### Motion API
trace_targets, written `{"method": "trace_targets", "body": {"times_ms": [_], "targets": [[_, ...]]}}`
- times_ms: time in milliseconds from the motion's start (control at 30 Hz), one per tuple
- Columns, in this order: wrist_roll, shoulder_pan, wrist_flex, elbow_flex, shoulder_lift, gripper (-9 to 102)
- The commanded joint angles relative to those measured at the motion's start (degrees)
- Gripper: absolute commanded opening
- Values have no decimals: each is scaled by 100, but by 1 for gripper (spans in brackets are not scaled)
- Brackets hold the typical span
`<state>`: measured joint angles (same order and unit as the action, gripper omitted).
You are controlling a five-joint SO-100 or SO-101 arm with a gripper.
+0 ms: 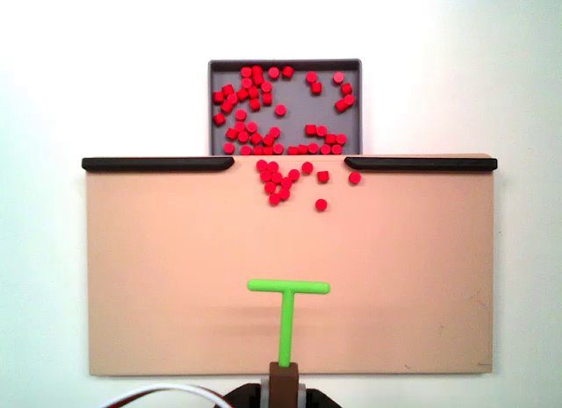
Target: Push granules from left to the grey container
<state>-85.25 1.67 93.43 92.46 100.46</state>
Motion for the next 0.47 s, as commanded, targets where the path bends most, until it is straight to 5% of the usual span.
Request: {"method": "trace_targets", "body": {"times_ms": [0, 433], "targets": [[-44, -44, -18, -141, -44, 0], [-123, -18, -18, -141, -176, 0]]}}
